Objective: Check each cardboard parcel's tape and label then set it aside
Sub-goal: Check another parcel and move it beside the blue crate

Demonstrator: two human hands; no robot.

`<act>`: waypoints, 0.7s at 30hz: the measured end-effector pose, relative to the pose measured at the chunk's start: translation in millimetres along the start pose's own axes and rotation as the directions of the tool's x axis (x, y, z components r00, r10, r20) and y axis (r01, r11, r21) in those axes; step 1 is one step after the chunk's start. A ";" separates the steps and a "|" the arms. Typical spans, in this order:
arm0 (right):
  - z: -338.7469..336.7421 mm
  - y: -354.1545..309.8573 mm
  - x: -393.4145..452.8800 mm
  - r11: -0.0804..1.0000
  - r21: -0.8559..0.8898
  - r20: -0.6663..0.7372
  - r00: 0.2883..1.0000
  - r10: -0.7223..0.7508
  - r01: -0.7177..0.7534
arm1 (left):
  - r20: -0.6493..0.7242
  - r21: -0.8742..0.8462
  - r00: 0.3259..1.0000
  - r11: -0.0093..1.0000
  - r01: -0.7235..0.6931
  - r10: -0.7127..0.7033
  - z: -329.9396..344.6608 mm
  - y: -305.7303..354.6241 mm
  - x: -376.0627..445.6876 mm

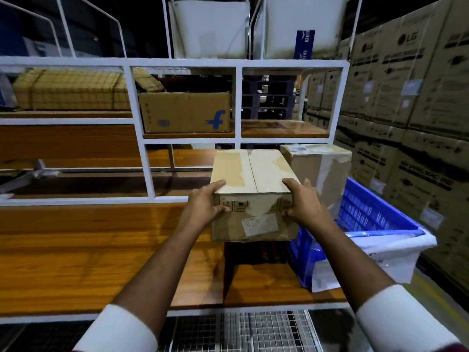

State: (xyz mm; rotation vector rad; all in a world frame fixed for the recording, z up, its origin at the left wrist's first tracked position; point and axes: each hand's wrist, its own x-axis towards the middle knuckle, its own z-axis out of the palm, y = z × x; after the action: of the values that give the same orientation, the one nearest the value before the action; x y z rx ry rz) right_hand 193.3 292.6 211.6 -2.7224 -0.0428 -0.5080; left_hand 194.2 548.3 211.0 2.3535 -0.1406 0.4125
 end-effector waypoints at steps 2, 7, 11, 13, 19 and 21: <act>8.6 -2.5 19.4 0.992 -0.124 -0.017 1.000 -0.005 0.002 | -0.007 -0.014 1.000 1.000 0.013 -0.013 9.2 -0.3 18.2; 29.7 2.5 69.4 0.942 -0.329 -0.029 0.996 -0.079 0.065 | -0.031 -0.028 0.999 1.000 0.008 -0.009 25.4 -4.8 57.5; 36.6 9.6 106.0 0.933 -0.343 -0.025 0.992 -0.126 0.110 | -0.027 -0.033 0.999 0.999 0.017 -0.018 33.8 -7.0 95.3; 40.8 12.4 121.0 0.941 -0.322 -0.018 0.993 -0.120 0.108 | -0.035 -0.004 0.999 1.000 0.025 -0.025 41.6 -7.0 112.4; 52.7 19.7 158.4 0.946 -0.290 -0.014 0.988 -0.153 0.143 | -0.012 0.033 0.999 0.999 0.040 -0.040 56.2 -15.0 151.3; 57.7 21.5 163.6 0.943 -0.295 -0.027 0.985 -0.172 0.156 | -0.007 0.034 1.000 0.999 0.030 -0.029 56.1 -19.1 158.1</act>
State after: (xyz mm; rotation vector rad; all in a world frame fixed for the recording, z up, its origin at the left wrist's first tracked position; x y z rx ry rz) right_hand 368.0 287.4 212.0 -3.0089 -0.1980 -0.6816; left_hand 361.6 526.4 213.1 2.3843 -0.0963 0.4116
